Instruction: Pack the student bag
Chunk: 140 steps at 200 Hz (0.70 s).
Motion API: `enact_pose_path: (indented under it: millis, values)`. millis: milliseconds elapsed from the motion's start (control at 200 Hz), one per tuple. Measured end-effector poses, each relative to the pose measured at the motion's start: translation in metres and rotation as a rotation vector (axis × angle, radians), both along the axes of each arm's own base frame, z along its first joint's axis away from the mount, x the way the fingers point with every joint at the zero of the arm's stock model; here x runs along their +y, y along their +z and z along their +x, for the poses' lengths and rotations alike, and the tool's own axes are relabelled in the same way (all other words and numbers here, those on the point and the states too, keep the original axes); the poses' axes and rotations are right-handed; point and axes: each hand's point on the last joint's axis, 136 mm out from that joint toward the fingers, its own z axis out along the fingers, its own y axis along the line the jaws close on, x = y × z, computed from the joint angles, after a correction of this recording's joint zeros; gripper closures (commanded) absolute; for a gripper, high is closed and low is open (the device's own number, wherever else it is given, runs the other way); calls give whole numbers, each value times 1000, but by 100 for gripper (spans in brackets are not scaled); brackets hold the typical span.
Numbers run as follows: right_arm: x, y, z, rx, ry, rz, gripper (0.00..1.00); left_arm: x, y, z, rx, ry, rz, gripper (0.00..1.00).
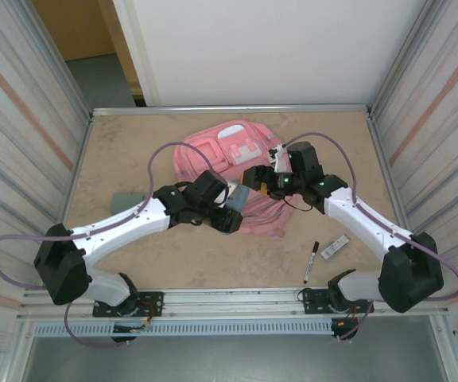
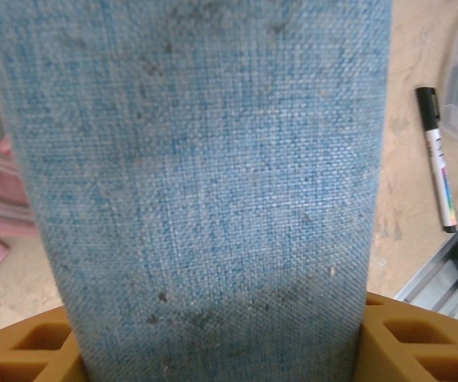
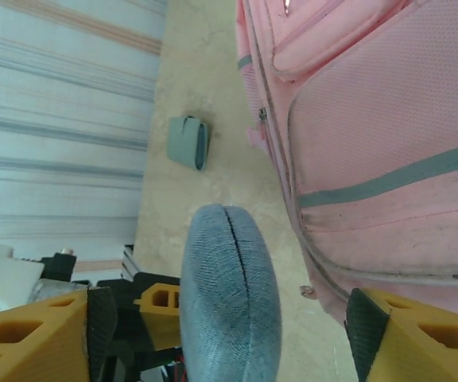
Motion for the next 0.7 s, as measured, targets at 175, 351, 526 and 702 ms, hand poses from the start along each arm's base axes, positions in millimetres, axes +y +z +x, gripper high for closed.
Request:
enact_pose_path:
  millis: [175,351,526,702]
  values:
    - [6,-1,-4,13,-6,2,30,-4,2,-2,9,-19,-23,57]
    - [11,-2,-2,10,-44,1,36,0,0,1,13,-3,-16,58]
    - [12,-8,-1,32,-79,26,35,0,-4,5,-5,9,-19,58]
    - [1,-17,-3,56,-118,15,35,-5,0,9,-30,5,-48,58]
